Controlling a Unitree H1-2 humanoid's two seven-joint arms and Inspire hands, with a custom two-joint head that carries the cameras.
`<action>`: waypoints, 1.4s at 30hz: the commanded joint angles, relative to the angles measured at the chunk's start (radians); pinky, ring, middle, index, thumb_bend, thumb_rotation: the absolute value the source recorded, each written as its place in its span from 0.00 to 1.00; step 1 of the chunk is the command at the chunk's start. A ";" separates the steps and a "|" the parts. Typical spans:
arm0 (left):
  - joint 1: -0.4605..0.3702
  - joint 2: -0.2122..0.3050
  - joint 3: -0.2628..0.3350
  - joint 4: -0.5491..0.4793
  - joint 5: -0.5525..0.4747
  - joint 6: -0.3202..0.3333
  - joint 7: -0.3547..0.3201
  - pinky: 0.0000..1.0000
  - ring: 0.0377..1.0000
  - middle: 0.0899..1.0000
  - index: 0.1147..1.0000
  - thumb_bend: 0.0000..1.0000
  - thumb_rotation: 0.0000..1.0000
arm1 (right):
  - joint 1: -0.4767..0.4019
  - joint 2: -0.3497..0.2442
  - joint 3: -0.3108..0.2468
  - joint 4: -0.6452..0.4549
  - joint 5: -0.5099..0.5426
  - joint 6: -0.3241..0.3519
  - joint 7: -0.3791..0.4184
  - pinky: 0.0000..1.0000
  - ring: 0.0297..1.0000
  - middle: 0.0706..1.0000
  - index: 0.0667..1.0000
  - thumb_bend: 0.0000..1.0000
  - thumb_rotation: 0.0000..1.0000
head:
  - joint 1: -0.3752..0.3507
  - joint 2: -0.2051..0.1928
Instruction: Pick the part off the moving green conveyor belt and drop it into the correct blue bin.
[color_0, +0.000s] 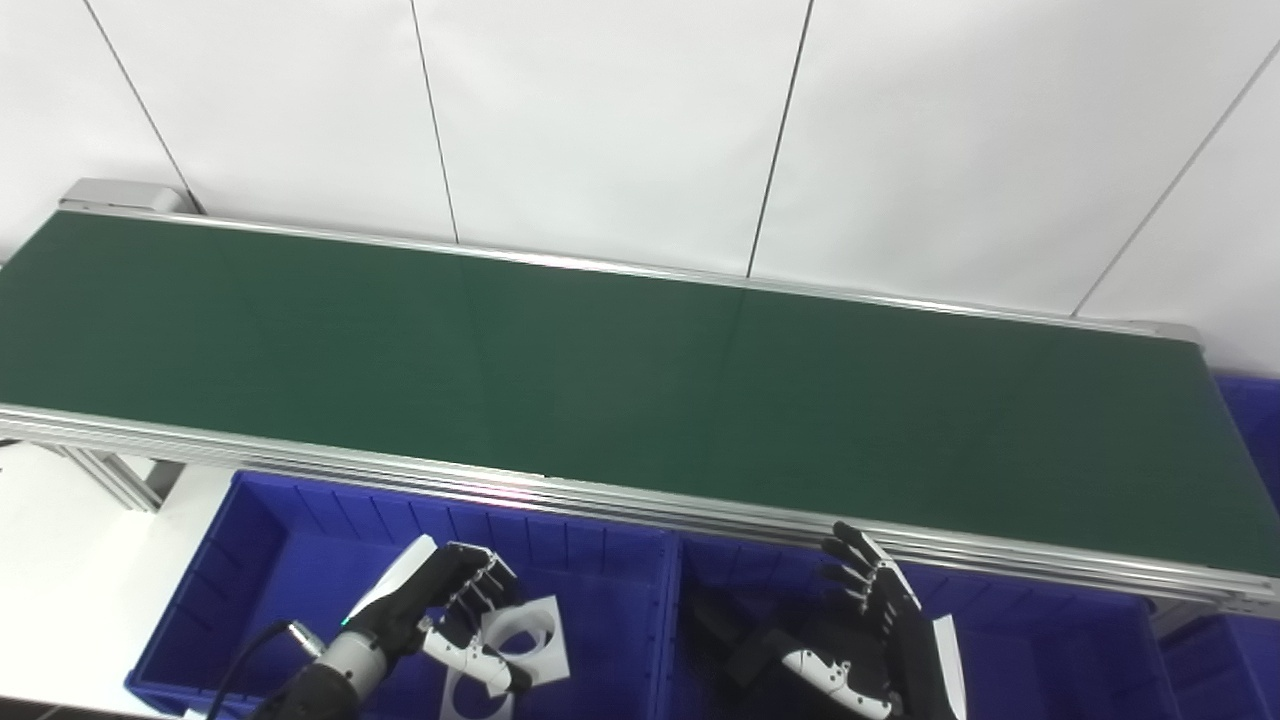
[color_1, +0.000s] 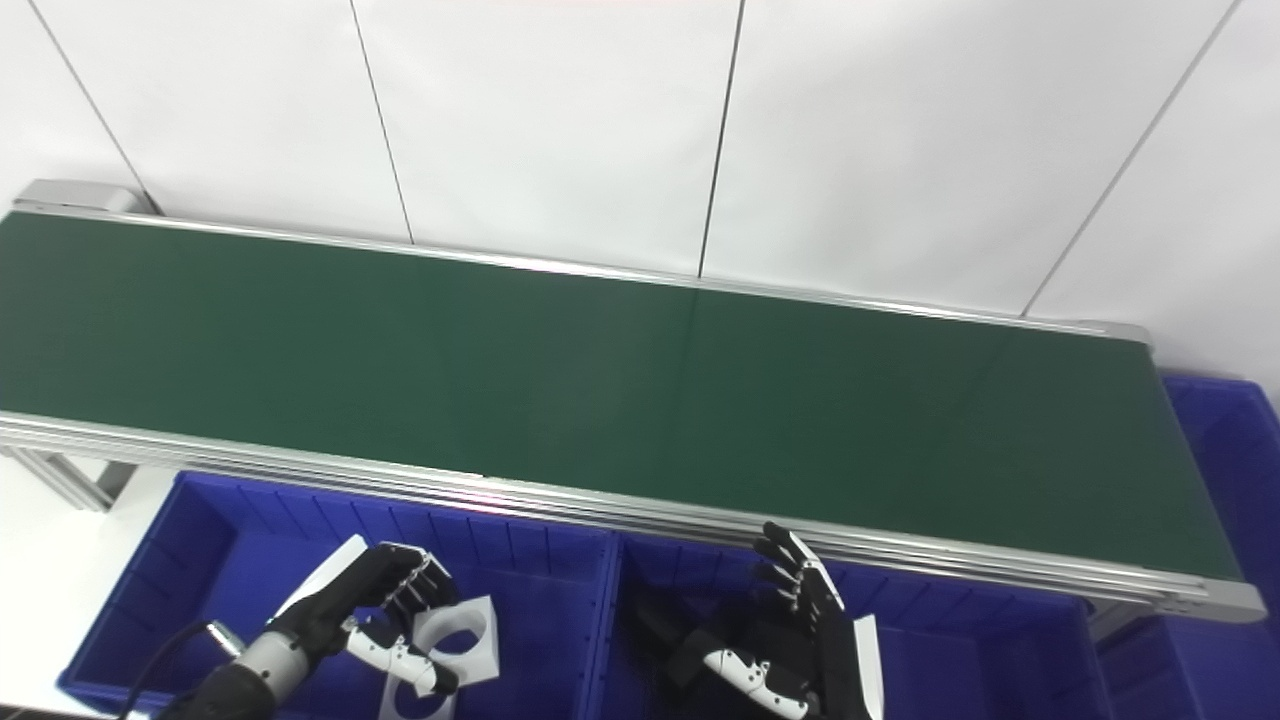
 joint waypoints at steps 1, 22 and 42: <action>-0.020 -0.014 0.012 0.020 0.043 -0.079 0.089 0.40 0.41 0.42 0.45 0.50 0.00 | -0.010 0.010 -0.002 -0.026 0.001 -0.007 0.008 0.65 0.73 0.78 0.82 0.67 0.01 | -0.001 0.000; 0.003 -0.035 0.016 0.074 0.043 -0.213 0.091 0.85 1.00 1.00 1.00 0.97 0.16 | -0.011 0.022 -0.004 -0.020 -0.034 -0.011 0.003 0.65 0.73 0.78 0.82 0.68 0.01 | -0.009 -0.009; 0.037 -0.130 0.120 -0.024 -0.466 -0.240 -0.121 0.84 0.81 0.79 0.73 0.85 0.00 | -0.019 0.081 0.001 -0.005 -0.123 -0.007 -0.050 0.64 0.72 0.78 0.82 0.66 0.05 | -0.248 -0.014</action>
